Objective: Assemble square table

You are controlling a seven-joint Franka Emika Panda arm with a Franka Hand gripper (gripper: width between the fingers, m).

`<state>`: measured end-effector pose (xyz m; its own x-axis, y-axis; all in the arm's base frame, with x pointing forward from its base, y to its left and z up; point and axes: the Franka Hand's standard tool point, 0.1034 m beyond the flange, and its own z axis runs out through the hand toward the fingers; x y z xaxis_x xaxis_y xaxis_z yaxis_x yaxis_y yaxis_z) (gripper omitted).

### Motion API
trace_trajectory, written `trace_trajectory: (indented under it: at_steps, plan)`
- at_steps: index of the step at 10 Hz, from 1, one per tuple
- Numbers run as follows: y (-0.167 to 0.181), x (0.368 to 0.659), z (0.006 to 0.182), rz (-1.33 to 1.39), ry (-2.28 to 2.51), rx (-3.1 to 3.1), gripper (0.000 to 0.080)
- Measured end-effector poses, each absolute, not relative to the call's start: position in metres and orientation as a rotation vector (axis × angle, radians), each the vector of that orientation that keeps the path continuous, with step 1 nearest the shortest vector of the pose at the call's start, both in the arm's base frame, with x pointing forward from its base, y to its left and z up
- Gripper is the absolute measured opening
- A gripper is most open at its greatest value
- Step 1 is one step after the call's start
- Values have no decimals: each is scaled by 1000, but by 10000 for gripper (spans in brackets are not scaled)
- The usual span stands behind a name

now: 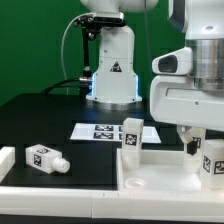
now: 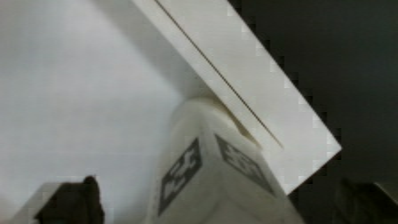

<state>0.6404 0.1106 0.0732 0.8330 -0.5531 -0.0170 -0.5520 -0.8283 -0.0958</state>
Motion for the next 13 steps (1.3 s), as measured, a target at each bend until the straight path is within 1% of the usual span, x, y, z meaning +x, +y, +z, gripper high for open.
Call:
trace_trajectory:
  at_steps: [1,2,4,5,6,7,8,9,12,13]
  plan:
    - [113,642,74,-58,570,-2999,649]
    - [118,640,73,-57,445,-3033,649]
    - [117,640,73,-62,316,-3073,649]
    - [116,640,73,-61,344,-3069,649]
    - [117,640,73,-60,380,-3065,510]
    - [117,640,73,-59,393,-3063,510]
    - [116,640,73,-57,494,-3045,370]
    - [113,641,73,-57,628,-3018,284]
    - [115,640,72,-60,1033,-2896,284]
    - [114,640,72,-50,1245,-2803,284]
